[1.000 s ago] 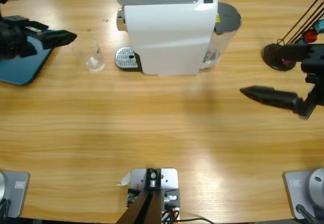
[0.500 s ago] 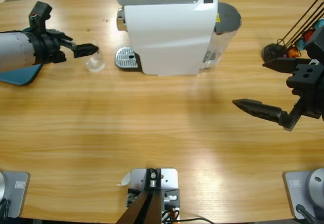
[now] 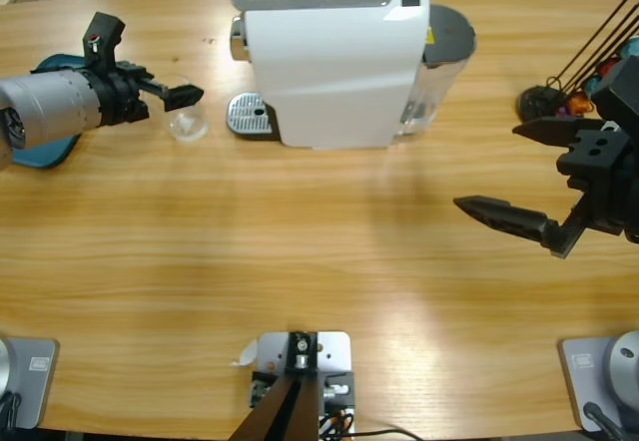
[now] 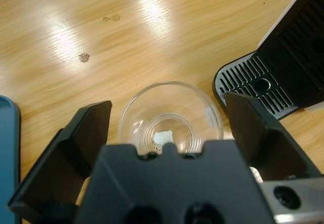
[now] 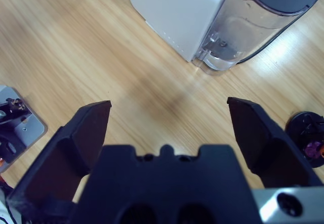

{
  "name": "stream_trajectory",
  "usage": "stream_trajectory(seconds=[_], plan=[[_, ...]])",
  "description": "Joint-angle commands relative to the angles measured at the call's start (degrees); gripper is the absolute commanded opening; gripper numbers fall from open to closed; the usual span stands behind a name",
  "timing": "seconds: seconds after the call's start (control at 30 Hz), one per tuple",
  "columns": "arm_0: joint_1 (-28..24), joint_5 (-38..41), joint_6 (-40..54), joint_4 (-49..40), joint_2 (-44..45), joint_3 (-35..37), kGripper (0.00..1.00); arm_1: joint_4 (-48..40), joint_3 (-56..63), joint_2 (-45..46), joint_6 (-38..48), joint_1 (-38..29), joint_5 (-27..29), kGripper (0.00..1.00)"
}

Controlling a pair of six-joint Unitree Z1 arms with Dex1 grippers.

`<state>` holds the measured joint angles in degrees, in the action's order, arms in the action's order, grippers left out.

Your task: Pour coffee

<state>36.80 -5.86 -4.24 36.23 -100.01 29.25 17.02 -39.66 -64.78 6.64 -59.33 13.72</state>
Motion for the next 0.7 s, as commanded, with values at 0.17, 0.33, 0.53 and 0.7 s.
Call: stream_trajectory(seconds=[0.17,0.33,0.53,0.7], plan=[[0.29,-0.91,-0.45,8.12,-7.30,-3.80,0.954,-0.50,2.39,-0.61,0.91,0.59,-1.10,1.000],[0.29,-0.91,-1.03,10.79,-8.90,-5.03,0.952,-0.50,2.30,-0.61,0.91,0.59,-1.08,1.000],[0.29,-1.09,-1.03,11.39,-9.78,-5.29,0.615,-0.48,2.37,-0.61,0.91,0.57,-1.03,1.000],[0.29,-1.03,-0.91,12.00,-9.95,-6.03,0.324,-0.50,2.30,-0.63,0.91,0.59,-0.91,1.000]])
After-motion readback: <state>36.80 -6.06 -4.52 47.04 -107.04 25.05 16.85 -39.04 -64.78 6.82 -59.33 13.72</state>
